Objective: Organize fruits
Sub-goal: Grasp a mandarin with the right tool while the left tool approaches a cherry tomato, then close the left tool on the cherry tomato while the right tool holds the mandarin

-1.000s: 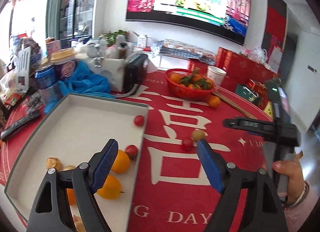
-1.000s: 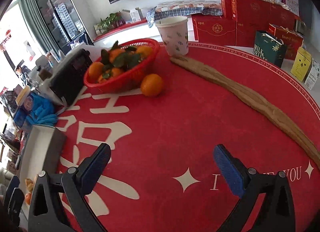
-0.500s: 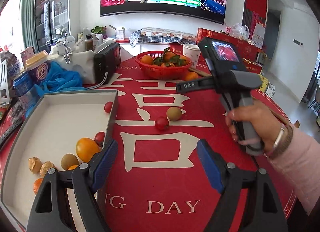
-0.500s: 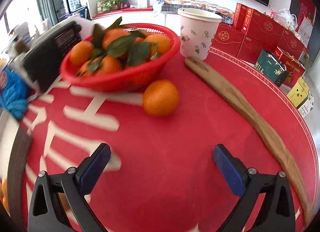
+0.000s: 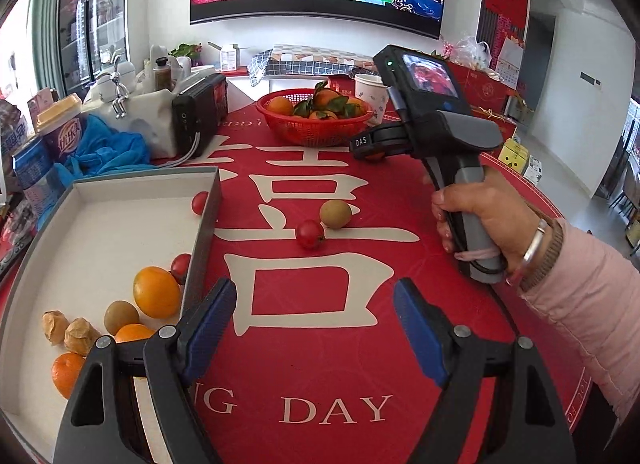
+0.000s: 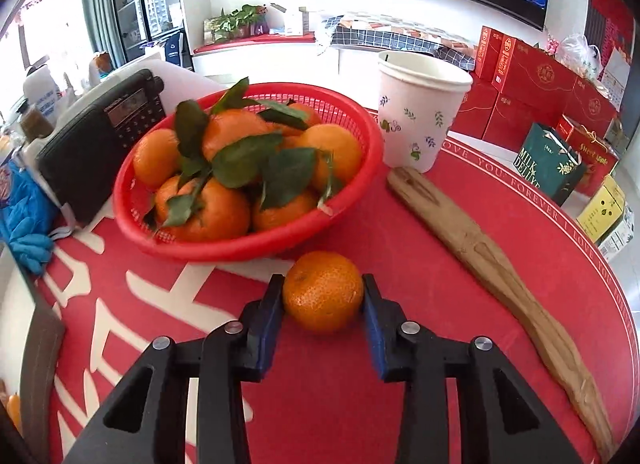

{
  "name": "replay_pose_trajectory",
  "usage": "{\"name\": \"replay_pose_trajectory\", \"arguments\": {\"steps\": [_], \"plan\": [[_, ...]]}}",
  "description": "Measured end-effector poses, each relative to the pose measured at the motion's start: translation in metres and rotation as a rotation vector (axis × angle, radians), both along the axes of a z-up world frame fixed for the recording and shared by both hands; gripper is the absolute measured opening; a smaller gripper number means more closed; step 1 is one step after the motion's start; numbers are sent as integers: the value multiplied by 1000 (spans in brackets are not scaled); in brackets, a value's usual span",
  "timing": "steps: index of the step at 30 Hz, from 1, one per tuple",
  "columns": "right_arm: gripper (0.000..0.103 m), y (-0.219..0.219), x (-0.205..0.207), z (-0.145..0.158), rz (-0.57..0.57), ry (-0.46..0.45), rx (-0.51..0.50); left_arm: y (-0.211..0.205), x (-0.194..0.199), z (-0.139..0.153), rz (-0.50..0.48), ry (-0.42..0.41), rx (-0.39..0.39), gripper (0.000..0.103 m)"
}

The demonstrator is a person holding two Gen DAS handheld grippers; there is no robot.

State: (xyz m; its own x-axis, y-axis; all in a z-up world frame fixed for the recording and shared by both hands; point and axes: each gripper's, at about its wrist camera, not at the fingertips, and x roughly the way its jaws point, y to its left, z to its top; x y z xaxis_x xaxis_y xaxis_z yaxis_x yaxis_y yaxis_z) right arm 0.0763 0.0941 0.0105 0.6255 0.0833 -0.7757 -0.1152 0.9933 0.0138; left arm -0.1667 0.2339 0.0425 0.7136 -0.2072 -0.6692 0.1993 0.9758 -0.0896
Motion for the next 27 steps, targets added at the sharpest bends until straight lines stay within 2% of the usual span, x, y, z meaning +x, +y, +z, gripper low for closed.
{"name": "replay_pose_trajectory", "arguments": {"steps": [3,8,11,13,16,21,25,27], "plan": [[39,-5,-24,-1,13,8,28,-3,-1,-1,-16,11,-7,84],[39,-22,-89,-2,40,35,35,-12,-4,-6,-47,36,-4,84],[39,-45,-126,-2,29,58,85,-14,0,-11,-36,43,22,83],[39,-60,-148,-3,11,53,135,-15,7,-12,-23,71,13,83],[39,-69,-159,-3,11,35,126,-22,19,-12,-46,113,-7,83],[39,-80,-161,-2,27,27,141,-43,50,-18,-40,116,121,82],[39,-87,-161,-2,33,35,171,-42,79,-32,-15,170,108,79],[39,-87,-162,-2,35,34,167,-40,85,-31,3,157,102,77]]}}
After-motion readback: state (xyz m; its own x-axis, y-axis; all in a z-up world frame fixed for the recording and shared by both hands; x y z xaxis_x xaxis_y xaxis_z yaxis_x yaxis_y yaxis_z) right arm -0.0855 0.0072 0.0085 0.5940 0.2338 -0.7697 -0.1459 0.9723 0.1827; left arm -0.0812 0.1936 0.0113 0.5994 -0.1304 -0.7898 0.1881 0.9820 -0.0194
